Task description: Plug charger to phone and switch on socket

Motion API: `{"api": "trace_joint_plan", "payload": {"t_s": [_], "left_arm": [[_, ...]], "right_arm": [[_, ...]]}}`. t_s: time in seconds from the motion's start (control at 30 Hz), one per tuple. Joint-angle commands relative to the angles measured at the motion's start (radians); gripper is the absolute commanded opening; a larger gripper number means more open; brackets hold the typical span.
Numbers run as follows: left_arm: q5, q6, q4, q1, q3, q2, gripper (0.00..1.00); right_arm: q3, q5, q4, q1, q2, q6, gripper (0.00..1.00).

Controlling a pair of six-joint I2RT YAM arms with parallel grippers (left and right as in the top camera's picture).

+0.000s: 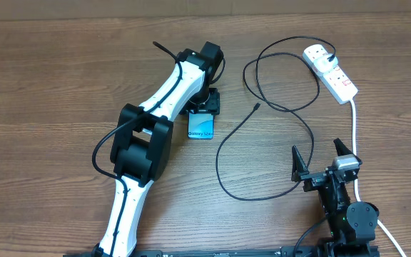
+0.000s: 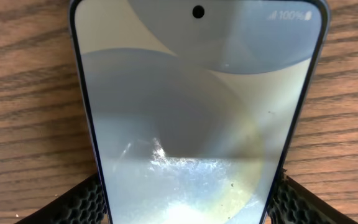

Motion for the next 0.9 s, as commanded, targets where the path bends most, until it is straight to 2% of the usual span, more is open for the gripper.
{"api": "trace_joint_plan", "payload": {"t_s": [0.0,0.13,0.53,0.7,0.87], "left_arm": [[0.004,0.007,-0.035,0.021,0.013,0.072,0.7],[0.021,0.007,-0.089,0.034,0.075,0.072,0.7],[0.192,0.008,-0.339,0.087,0.348,0.072,0.72],[0.412,0.057,-0.425,0.119,0.418,0.072,0.73],[0.729,0.088,-0.473,0.177,0.433,0.072,0.72]], "right_arm": [[-0.01,0.005,0.005,-0.002,-0.003,-0.001,1.0],[-0.01,0.005,0.005,-0.002,-0.003,-0.001,1.0],[-0.01,0.005,0.005,-0.002,-0.003,-0.001,1.0],[-0.01,0.005,0.005,-0.002,-0.003,-0.001,1.0],[-0.01,0.006,0.005,-0.002,-0.003,-0.001,1.0]]}}
